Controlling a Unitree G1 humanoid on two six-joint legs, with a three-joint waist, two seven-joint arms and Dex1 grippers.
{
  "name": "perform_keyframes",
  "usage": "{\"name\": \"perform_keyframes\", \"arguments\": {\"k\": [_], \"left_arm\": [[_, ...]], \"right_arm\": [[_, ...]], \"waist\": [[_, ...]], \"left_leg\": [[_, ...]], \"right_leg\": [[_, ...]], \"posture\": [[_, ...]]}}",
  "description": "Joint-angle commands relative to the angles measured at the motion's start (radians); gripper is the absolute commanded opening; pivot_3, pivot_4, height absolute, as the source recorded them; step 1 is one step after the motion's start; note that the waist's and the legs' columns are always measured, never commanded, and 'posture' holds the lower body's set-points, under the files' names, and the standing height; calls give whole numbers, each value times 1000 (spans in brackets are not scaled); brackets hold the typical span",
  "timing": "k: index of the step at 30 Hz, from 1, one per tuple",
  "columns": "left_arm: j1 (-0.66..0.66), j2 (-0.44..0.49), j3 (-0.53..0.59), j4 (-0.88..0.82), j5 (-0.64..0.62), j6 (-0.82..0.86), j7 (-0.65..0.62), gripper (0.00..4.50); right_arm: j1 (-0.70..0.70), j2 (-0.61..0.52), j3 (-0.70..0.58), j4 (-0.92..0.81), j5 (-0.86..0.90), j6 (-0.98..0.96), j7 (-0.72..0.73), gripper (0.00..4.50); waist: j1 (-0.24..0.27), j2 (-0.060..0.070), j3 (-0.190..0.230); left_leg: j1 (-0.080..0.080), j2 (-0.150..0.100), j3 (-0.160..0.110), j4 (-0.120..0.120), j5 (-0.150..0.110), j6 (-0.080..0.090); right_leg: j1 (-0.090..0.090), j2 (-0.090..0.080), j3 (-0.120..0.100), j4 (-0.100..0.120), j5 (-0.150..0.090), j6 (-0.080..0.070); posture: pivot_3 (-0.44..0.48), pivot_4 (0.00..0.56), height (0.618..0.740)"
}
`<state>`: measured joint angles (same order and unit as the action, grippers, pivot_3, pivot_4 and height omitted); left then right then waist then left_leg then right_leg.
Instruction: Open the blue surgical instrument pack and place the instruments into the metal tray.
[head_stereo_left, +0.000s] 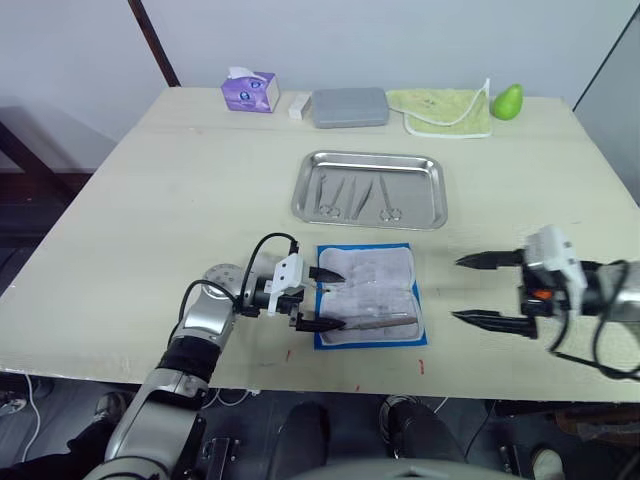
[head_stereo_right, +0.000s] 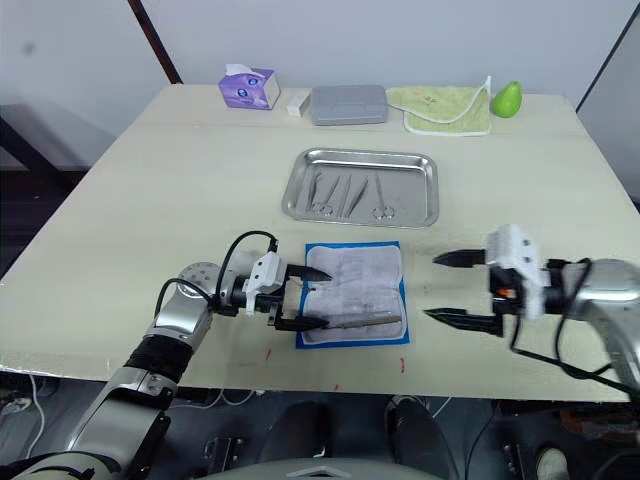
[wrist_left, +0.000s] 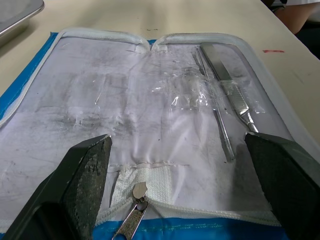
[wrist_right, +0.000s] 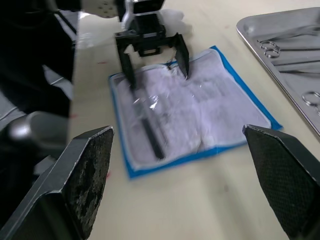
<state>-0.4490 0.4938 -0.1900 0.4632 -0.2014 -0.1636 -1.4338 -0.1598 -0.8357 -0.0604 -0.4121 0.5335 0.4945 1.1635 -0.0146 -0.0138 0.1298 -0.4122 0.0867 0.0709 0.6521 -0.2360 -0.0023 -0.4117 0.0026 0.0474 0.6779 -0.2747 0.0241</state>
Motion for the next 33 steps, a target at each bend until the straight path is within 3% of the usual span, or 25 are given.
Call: {"name": "perform_keyframes", "arguments": {"k": [1,2,3,4,5,13,33], "left_arm": [[20,6,-17,35,20,21,1,4500],[19,7,-17,31,19,24,1,4500],[19,8,-17,29,19,26,0,4500],[18,8,-16,27,18,28,0,4500],[18,10,-16,23,17,31,0,4500],[23,17,-14,-12,15,55,4,4500],[16,12,-23,-42,17,87,15,4500]], "right_arm": [[-44,52,98,13,-62,-38,-39,3459],[-54,67,136,30,-92,-55,-40,3116],[-60,76,161,42,-113,-68,-41,2127],[-68,84,189,60,-145,-93,-43,2127],[-82,97,227,85,-180,-114,-47,1700],[-154,157,355,205,-312,-195,-49,1700],[-187,213,466,295,-455,-193,-62,1700]], "waist": [[1,0,0],[1,0,0],[1,0,0],[3,0,0],[3,0,0],[2,0,0],[2,0,0]], "left_leg": [[0,0,0,0,0,0],[0,0,0,0,0,0],[0,0,0,0,0,0],[0,0,0,0,0,0],[-1,0,0,0,0,0],[0,0,0,1,0,0],[0,0,0,1,0,0]], "right_leg": [[0,0,0,0,0,0],[0,0,0,0,0,0],[0,0,0,0,1,-1],[0,0,0,0,1,-1],[0,0,0,0,1,-2],[0,0,0,1,1,-3],[0,0,0,1,2,-3]], "posture": [[0,150,740],[0,150,740],[0,150,740],[0,150,740],[0,150,740],[0,150,740],[0,150,740]]}}
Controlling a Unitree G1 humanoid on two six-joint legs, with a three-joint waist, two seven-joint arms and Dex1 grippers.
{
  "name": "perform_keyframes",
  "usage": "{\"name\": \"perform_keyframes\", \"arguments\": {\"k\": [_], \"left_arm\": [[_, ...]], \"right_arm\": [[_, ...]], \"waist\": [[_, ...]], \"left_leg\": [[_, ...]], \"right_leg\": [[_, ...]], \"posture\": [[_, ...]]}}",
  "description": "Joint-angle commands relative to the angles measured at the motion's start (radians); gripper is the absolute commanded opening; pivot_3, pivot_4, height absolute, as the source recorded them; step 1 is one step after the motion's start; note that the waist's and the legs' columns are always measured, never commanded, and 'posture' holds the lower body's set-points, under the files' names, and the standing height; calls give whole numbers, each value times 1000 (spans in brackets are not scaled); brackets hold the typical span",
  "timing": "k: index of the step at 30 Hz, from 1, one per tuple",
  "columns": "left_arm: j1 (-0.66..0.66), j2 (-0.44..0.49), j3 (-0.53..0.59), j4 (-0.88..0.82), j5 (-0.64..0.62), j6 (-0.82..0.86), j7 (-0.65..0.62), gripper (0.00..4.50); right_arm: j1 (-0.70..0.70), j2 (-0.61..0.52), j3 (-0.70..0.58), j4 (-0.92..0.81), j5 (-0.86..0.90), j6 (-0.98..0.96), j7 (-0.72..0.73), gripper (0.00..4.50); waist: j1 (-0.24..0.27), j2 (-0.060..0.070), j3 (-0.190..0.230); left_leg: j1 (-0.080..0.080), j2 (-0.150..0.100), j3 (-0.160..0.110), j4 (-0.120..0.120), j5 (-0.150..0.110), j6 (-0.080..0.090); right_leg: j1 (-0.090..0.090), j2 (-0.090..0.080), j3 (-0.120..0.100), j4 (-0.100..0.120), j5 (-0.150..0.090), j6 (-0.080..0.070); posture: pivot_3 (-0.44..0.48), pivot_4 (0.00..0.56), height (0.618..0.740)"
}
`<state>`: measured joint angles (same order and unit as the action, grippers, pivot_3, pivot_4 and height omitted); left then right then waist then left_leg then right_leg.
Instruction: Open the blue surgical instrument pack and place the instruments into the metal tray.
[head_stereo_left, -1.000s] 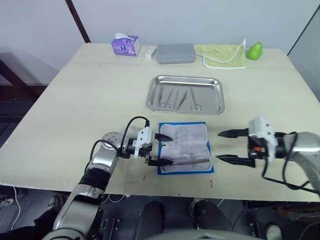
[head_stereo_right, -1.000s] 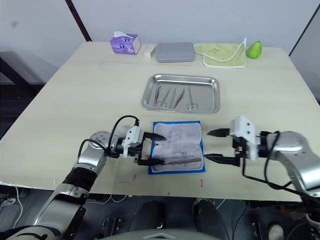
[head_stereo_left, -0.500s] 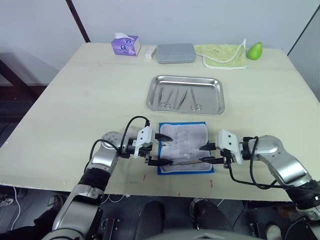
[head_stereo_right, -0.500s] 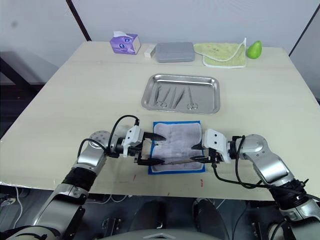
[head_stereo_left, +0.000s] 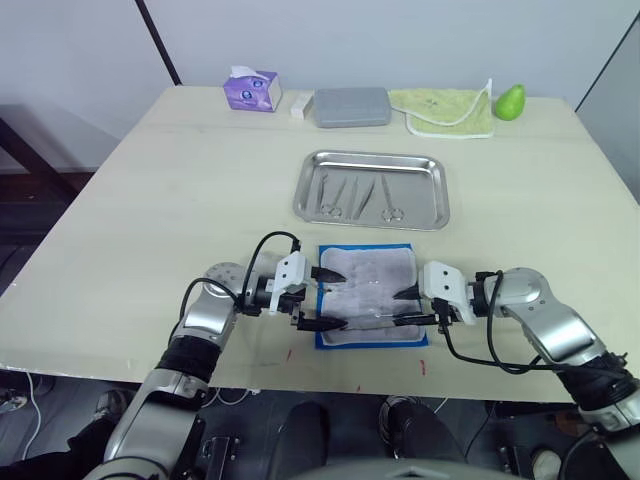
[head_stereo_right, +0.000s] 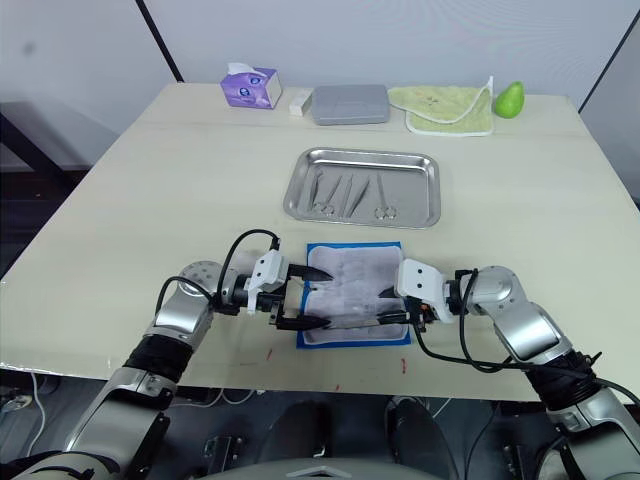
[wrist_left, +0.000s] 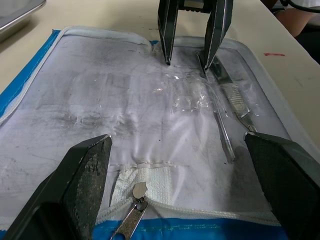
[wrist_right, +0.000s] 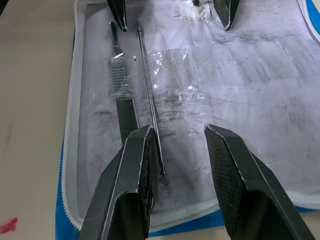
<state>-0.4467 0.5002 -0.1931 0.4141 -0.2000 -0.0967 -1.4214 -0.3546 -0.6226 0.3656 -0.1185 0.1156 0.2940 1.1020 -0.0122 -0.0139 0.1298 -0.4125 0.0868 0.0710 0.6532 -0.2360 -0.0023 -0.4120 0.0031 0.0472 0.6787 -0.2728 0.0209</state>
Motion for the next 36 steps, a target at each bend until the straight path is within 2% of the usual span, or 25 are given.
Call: {"name": "perform_keyframes", "arguments": {"k": [1,14,17,18,19,25,36], "left_arm": [[13,5,-20,6,16,22,3,4500],[16,4,-24,-2,14,26,6,4500],[17,4,-24,-4,13,28,7,4500],[17,4,-24,-4,13,28,8,4500],[17,4,-24,-4,13,29,8,4500],[19,2,-23,-6,13,32,10,4500],[23,5,-24,3,17,23,12,4500]], "right_arm": [[11,0,48,4,-44,11,-1,1700],[32,-20,95,24,-103,57,10,1700],[30,-17,109,37,-114,83,9,902],[29,-16,113,41,-116,88,9,358],[29,-15,116,42,-117,91,10,29],[12,-8,112,38,-113,97,0,29],[-105,-33,99,-147,-67,240,51,29]], "waist": [[0,0,0],[0,-2,-3],[0,-4,-5],[0,-6,-6],[0,-7,-7],[0,-8,-8],[0,-7,-7]], "left_leg": [[0,0,0,0,0,0],[1,0,0,0,0,0],[1,0,0,0,0,0],[2,0,0,0,0,0],[3,0,0,0,0,0],[6,0,1,0,0,0],[4,0,1,0,0,0]], "right_leg": [[0,0,0,0,0,0],[1,0,0,0,0,0],[1,0,0,0,0,0],[2,0,0,0,0,0],[3,0,0,0,0,0],[4,0,1,0,0,0],[3,0,1,0,0,-1]], "posture": [[0,150,740],[0,150,740],[0,150,740],[0,150,740],[0,150,740],[0,150,740],[0,150,740]]}}
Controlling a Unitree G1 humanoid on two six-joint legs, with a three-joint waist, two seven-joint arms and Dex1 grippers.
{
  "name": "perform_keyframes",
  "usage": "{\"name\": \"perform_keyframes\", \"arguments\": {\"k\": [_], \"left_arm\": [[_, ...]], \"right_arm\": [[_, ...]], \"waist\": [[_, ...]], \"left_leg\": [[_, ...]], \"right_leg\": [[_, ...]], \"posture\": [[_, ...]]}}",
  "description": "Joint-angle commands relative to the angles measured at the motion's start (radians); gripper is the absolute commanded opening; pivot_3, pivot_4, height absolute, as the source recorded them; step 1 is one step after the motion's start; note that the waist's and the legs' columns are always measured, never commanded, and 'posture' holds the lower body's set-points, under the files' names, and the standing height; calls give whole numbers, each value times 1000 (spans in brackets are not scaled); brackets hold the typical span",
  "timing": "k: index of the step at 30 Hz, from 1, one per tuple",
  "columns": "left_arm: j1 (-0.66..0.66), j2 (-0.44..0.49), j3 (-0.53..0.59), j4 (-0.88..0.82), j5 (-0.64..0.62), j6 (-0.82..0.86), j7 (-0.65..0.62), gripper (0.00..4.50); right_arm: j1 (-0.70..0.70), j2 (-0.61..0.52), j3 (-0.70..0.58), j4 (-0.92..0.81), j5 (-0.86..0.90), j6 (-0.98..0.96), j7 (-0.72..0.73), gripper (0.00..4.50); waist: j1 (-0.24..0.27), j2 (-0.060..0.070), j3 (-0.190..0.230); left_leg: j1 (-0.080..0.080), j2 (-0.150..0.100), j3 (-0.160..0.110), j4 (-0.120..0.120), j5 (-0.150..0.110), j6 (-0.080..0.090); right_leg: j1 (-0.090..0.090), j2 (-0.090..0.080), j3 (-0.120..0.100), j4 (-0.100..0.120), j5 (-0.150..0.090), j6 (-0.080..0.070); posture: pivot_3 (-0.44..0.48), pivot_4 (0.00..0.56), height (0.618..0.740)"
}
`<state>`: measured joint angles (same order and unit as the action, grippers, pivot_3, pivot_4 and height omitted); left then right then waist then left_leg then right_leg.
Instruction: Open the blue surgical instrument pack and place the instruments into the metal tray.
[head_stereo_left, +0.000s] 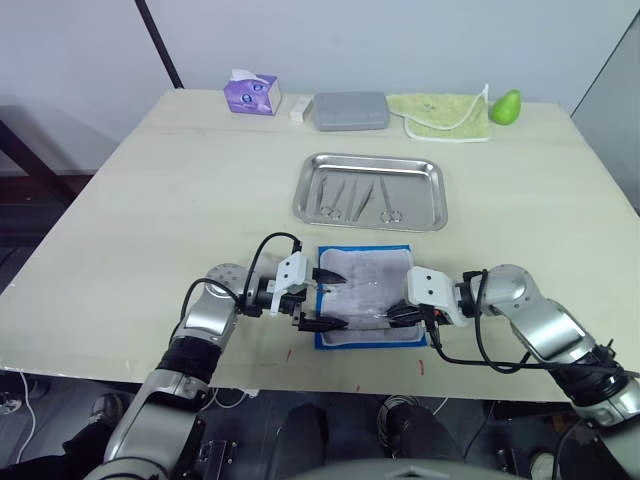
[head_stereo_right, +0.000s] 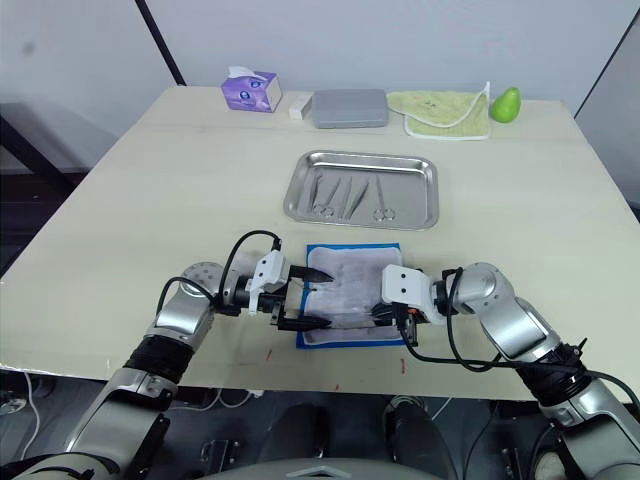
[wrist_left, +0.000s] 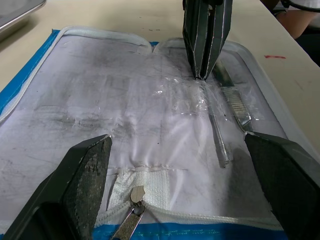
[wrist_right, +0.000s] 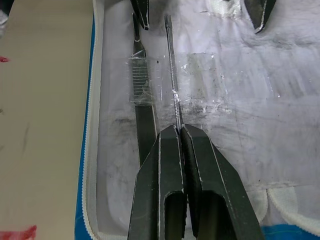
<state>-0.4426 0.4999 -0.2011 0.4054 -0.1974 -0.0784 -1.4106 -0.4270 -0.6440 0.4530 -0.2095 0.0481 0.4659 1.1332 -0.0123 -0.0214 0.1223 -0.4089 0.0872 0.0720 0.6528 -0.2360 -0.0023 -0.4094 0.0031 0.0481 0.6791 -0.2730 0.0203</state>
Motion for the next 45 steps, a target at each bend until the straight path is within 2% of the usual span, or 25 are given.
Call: {"name": "perform_keyframes", "arguments": {"k": [1,8,25,35,41,45], "left_arm": [[19,5,-17,13,16,3,1,4500],[19,2,-22,20,21,-6,4,4500],[19,-4,-28,47,27,-28,12,4500],[16,-9,-27,64,28,-41,15,4500],[5,-18,-25,87,31,-52,20,4500],[-2,-24,-25,98,32,-58,23,4500]], "right_arm": [[-45,-11,14,-73,4,90,21,29],[-110,-17,27,-146,15,199,26,29],[-163,-106,20,-207,33,267,52,29],[-150,-234,-31,-197,55,228,90,29],[-88,-393,-138,-182,95,156,162,29],[-60,-436,-225,-164,163,168,191,29]], "waist": [[0,1,0],[1,1,1],[1,2,2],[2,3,3],[5,4,3],[1,4,3]], "left_leg": [[-1,0,0,0,0,0],[-4,0,-1,0,0,0],[-4,0,0,0,0,0],[-4,0,0,0,0,0],[-4,-1,0,0,0,0],[-3,-1,0,0,0,0]], "right_leg": [[0,0,0,0,0,0],[-3,0,-1,0,0,0],[-3,-1,-1,0,0,0],[-3,-1,-1,0,0,0],[-3,-3,-1,-1,0,0],[-3,-3,-1,0,0,0]], "posture": [[0,150,740],[0,150,740],[0,150,740],[0,150,740],[0,150,740],[0,150,740]]}}
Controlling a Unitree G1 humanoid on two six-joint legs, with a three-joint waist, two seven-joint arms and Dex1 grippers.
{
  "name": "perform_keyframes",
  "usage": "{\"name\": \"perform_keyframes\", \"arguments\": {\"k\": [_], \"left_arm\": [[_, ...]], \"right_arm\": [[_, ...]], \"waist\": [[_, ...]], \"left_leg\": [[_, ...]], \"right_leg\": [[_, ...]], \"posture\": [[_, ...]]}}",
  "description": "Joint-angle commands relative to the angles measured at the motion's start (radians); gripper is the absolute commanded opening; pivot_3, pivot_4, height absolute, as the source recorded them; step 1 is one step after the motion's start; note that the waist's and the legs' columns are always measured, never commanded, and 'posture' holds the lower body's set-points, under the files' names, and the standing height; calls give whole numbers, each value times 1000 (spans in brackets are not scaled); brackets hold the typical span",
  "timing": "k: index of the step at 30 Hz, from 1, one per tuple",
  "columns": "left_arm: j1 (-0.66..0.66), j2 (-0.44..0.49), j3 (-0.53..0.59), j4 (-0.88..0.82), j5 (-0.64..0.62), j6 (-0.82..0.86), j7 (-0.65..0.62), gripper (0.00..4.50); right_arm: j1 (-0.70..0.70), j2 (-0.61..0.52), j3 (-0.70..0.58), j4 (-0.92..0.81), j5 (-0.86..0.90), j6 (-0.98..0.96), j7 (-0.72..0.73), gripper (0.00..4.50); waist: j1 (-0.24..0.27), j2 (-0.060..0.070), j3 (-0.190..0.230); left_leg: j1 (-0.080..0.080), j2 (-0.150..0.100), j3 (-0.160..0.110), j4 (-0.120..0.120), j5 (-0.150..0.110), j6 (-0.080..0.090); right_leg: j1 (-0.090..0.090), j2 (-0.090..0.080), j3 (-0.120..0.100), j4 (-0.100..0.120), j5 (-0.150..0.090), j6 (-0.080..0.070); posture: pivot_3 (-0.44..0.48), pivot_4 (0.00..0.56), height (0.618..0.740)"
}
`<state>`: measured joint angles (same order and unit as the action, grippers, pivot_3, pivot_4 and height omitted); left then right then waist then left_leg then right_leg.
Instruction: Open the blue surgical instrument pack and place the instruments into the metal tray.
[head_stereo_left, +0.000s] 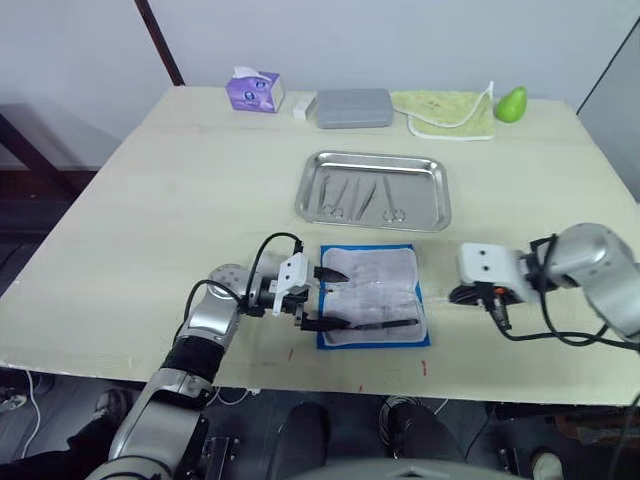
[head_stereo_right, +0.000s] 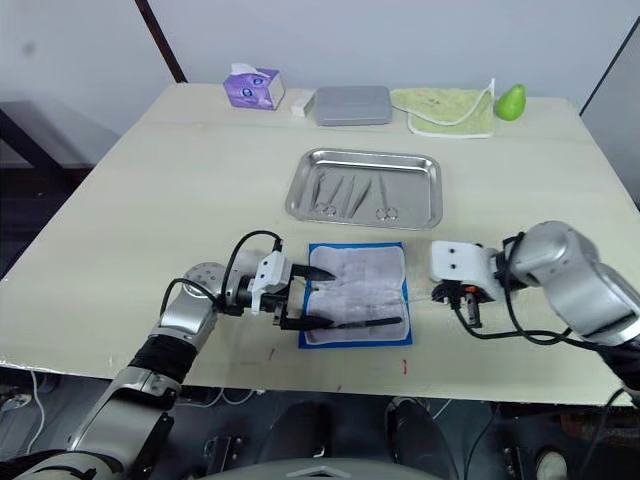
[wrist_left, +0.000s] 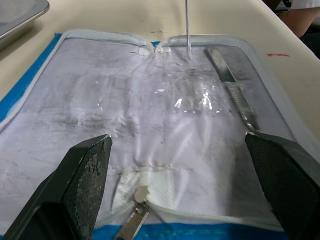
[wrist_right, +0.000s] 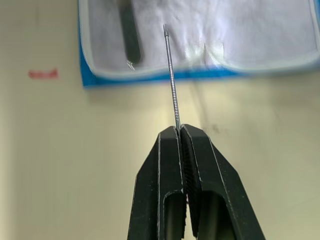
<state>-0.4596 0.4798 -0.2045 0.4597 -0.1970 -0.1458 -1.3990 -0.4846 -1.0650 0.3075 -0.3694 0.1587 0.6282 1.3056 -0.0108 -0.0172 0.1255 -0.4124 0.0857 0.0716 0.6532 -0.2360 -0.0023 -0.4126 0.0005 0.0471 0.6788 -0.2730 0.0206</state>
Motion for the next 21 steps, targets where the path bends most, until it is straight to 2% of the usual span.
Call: {"name": "perform_keyframes", "arguments": {"k": [1,4,8,14,17,21], "left_arm": [[14,-6,-22,47,32,8,12,4500],[14,-12,-22,50,32,4,17,4500],[15,-18,-22,51,32,0,24,4500],[17,-22,-18,47,32,-1,36,4500],[17,-23,-14,47,31,-1,43,4500],[16,-23,-12,47,32,0,49,4500]], "right_arm": [[-4,-10,-99,2,70,22,13,29],[-48,74,-180,30,161,139,-59,29],[-121,232,-236,65,201,249,-224,29],[-252,444,-256,142,146,415,-537,29],[-345,630,-359,296,153,461,-729,29],[-412,767,-429,462,110,406,-920,29]], "waist": [[-1,0,0],[0,0,0],[0,1,0],[7,2,0],[0,2,0],[5,3,0]], "left_leg": [[0,0,0,0,0,0],[0,0,0,0,0,0],[0,0,0,0,0,0],[-1,-1,-1,0,0,0],[-1,-1,0,0,0,0],[-1,-1,-2,0,0,0]], "right_leg": [[0,0,0,0,0,0],[0,0,0,0,0,0],[0,0,0,1,0,0],[0,-1,0,0,0,0],[0,-1,0,1,1,0],[0,0,-1,2,1,0]], "posture": [[0,150,740],[0,150,740],[0,150,740],[0,150,740],[0,150,740],[0,150,740]]}}
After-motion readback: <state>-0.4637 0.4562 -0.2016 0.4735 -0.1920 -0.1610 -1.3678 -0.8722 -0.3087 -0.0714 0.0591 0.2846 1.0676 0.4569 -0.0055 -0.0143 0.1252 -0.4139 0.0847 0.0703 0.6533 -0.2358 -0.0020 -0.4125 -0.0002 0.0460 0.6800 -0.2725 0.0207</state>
